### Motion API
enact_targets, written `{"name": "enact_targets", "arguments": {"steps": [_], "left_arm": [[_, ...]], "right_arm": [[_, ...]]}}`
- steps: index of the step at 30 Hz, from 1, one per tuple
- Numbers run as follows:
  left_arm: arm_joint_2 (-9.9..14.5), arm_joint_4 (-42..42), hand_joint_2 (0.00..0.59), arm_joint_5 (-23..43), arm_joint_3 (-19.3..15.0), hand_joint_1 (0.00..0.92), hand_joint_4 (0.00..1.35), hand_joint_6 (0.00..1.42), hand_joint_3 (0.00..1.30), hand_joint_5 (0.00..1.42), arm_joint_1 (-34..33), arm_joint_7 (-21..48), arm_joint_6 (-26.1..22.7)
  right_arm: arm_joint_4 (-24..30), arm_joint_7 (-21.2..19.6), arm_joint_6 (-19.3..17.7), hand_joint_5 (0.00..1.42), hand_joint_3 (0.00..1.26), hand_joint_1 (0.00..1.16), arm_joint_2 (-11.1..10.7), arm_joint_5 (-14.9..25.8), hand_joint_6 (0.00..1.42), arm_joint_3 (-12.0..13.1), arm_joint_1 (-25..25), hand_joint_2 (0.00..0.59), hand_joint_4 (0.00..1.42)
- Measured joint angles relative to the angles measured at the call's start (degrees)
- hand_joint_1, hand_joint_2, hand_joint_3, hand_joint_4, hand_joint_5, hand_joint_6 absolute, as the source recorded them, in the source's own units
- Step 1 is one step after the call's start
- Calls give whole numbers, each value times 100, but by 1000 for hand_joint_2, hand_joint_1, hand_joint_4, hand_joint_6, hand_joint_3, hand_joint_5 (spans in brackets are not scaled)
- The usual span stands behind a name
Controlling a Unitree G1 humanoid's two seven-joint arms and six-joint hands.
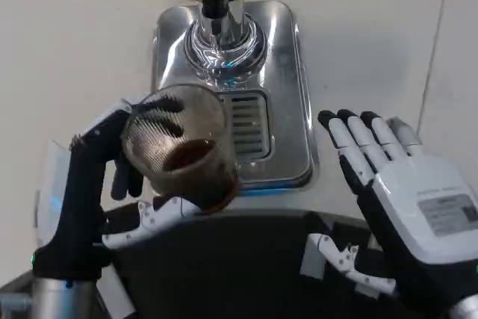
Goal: Grasp the cup under the faucet to collect the drink, then remove the cup.
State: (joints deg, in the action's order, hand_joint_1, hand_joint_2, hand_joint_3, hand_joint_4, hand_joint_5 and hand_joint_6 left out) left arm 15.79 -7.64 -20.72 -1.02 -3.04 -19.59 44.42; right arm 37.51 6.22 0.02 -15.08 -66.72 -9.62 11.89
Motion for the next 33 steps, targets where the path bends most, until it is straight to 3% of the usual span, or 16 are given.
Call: {"name": "enact_targets", "arguments": {"steps": [10,22,33], "left_arm": [[2,696,71,18,-15,792,973,1424,963,1301,762,590,458],[90,948,70,204,-86,790,973,1423,963,1301,1176,1095,837],[124,1054,70,269,-228,790,973,1424,972,1301,1390,1326,1088]], "right_arm": [[127,-542,-425,0,0,321,-173,136,0,93,463,514,0],[464,-558,-664,0,0,294,-163,115,0,-95,917,528,0],[926,-557,-898,0,0,287,-139,119,0,-63,1469,533,0]]}}
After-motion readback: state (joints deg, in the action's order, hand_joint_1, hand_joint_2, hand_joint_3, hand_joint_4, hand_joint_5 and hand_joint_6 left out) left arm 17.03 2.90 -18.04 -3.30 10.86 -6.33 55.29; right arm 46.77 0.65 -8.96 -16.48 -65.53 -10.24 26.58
